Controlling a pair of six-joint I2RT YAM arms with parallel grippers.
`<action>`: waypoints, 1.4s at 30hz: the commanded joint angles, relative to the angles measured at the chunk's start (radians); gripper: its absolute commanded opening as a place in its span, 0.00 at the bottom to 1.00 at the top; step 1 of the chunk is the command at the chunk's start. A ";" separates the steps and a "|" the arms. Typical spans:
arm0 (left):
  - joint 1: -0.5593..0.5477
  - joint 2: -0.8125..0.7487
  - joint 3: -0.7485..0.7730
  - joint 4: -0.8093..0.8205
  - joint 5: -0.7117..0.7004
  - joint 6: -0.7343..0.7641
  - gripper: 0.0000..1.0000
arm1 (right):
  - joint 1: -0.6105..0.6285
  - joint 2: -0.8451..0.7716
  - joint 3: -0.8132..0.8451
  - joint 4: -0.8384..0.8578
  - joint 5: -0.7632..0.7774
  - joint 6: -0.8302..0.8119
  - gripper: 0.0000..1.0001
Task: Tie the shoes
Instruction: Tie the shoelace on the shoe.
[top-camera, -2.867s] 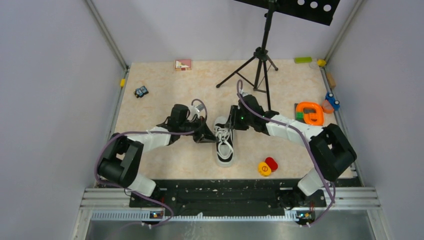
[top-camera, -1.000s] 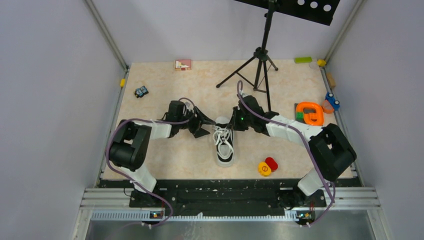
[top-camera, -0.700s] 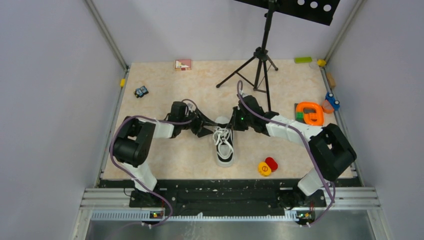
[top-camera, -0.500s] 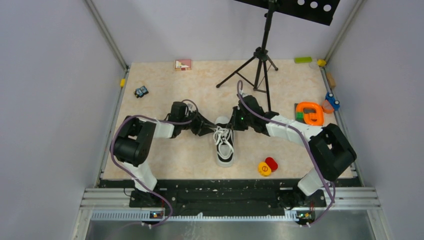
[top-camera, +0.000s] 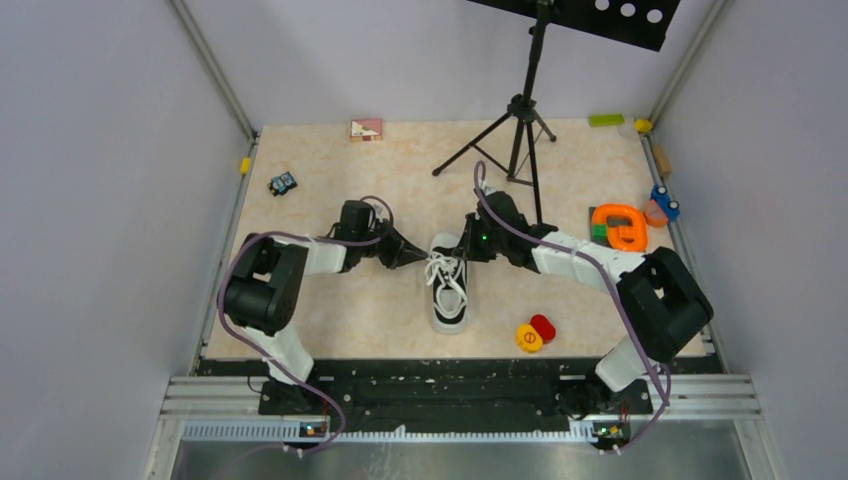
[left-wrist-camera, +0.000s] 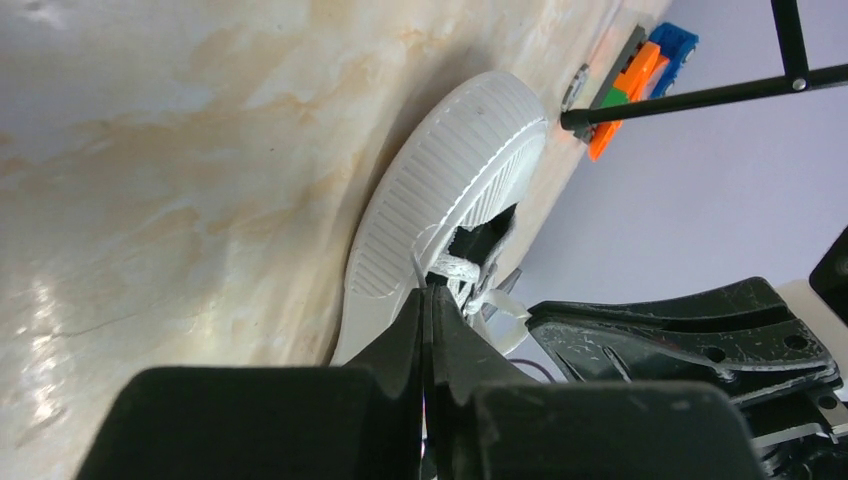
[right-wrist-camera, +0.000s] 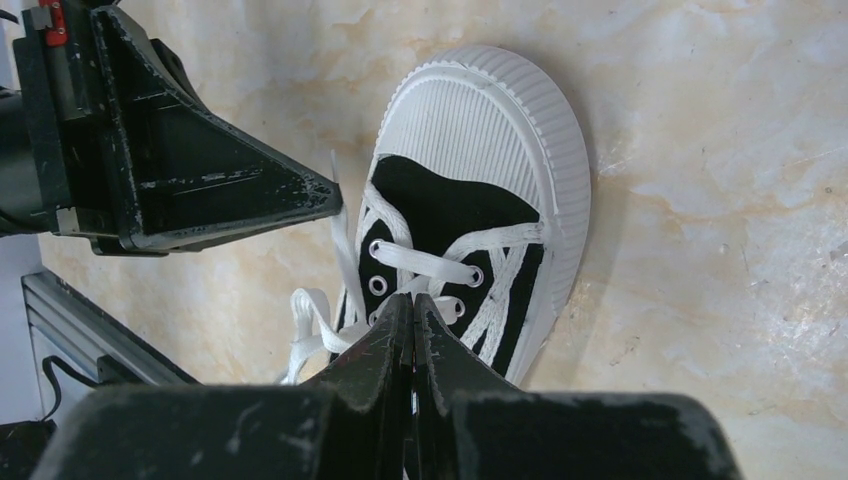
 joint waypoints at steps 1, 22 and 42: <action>0.020 -0.084 0.052 -0.106 -0.043 0.098 0.00 | -0.008 -0.048 0.002 0.017 0.009 -0.002 0.00; 0.125 -0.147 0.056 -0.226 -0.060 0.218 0.00 | -0.008 -0.063 -0.040 0.032 0.029 0.019 0.00; 0.174 -0.141 0.087 -0.309 -0.065 0.313 0.00 | -0.010 -0.105 -0.067 0.025 0.098 0.034 0.00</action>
